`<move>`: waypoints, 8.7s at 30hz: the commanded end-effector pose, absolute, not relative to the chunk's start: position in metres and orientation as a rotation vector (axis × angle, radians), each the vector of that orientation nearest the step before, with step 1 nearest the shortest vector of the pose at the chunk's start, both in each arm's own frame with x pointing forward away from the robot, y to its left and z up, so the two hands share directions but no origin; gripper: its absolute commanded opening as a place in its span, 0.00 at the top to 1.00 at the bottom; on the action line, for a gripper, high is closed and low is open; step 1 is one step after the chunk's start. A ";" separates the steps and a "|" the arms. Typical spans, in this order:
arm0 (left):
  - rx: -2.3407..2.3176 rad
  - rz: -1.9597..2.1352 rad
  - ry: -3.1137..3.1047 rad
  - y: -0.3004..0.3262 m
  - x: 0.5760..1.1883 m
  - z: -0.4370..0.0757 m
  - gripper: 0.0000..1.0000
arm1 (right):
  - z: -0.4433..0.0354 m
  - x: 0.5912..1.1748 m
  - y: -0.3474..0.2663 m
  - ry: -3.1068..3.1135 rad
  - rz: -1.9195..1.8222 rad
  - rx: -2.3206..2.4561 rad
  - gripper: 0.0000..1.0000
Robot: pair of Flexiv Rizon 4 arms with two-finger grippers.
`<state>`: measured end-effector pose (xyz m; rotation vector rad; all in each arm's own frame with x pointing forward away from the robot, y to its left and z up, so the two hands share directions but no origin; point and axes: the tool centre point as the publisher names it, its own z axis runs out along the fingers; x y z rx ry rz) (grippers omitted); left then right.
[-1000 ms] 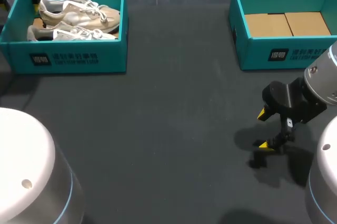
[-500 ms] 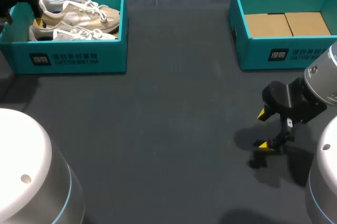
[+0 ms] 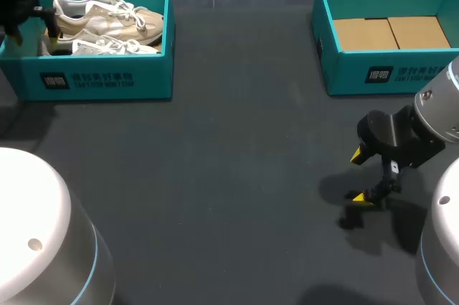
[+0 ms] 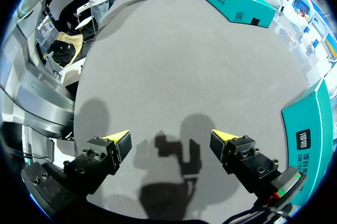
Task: Take the shoe out of the shoebox, open the shoe tongue, remove and reinsert the insole, then place the shoe into the shoebox
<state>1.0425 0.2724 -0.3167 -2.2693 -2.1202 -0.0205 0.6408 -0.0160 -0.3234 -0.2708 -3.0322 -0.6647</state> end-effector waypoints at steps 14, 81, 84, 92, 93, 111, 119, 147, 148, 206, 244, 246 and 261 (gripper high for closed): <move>-2.252 -0.028 -2.087 0.269 1.046 -0.351 0.20 | -0.323 0.639 -0.016 -3.036 -0.662 -0.273 0.00; -2.218 -0.150 -2.186 0.299 1.045 -0.294 1.00 | -0.323 0.639 -0.016 -3.036 -0.662 -0.273 0.00; -2.227 -0.155 -2.185 0.301 1.046 -0.276 1.00 | -0.323 0.639 -0.016 -3.036 -0.662 -0.273 0.00; -2.254 -0.265 -2.142 0.294 1.046 -0.239 1.00 | -0.323 0.639 -0.016 -3.036 -0.662 -0.273 0.00; -2.250 -0.273 -2.138 0.293 1.046 -0.234 1.00 | -0.323 0.639 -0.016 -3.036 -0.662 -0.273 0.00; -2.274 -0.311 -2.112 0.251 1.022 -0.157 1.00 | -0.323 0.639 -0.016 -3.036 -0.662 -0.273 0.00; -2.248 -0.339 -2.109 0.221 1.010 -0.125 1.00 | -0.323 0.639 -0.016 -3.036 -0.662 -0.273 0.00; -2.179 -0.346 -2.068 0.057 0.852 -0.137 1.00 | -0.323 0.639 -0.016 -3.036 -0.662 -0.273 0.00; -2.180 -0.344 -2.064 0.051 0.846 -0.140 1.00 | -0.323 0.639 -0.016 -3.036 -0.662 -0.273 0.00; -2.231 -0.356 -2.006 -0.095 0.692 -0.320 1.00 | -0.323 0.639 -0.016 -3.036 -0.662 -0.273 0.00; -2.267 -0.354 -1.915 -0.131 0.701 -0.386 1.00 | -0.323 0.639 -0.016 -3.036 -0.662 -0.273 0.00; -2.259 -0.346 -1.915 -0.130 0.700 -0.388 1.00 | -0.323 0.639 -0.016 -3.036 -0.662 -0.273 0.00; -2.270 -0.300 -1.940 -0.123 0.701 -0.379 0.00 | -0.323 0.639 -0.016 -3.036 -0.662 -0.273 0.00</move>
